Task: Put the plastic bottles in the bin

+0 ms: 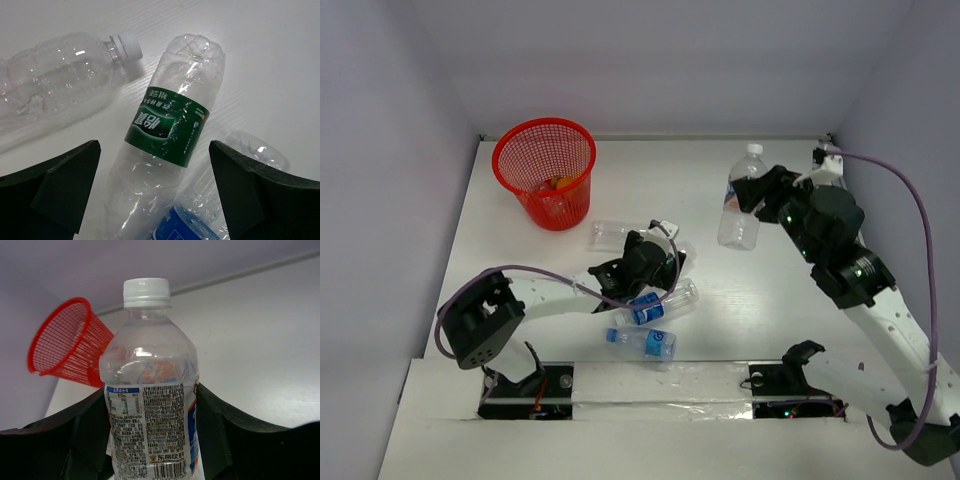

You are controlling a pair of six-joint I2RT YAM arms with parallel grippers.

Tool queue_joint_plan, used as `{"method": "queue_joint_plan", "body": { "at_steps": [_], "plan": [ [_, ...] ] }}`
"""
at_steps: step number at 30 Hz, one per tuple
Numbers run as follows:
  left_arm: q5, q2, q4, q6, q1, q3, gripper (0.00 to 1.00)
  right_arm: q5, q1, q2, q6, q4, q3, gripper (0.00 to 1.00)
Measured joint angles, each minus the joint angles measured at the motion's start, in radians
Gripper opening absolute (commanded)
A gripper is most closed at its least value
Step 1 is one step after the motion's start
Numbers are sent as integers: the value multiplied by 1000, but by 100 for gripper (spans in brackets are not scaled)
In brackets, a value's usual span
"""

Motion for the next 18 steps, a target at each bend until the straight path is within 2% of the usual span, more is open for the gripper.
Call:
{"method": "queue_joint_plan", "body": {
  "at_steps": [4,10,18],
  "plan": [
    [-9,33,3,9,0,0,89,-93,0,140,-5,108,139,49],
    [-10,85,14,29,0,14,90,-241,18,449,31,323,383,50],
    [-5,143,44,40,0,31,90,-279,161,966,74,418,884,52]
  ]
}}
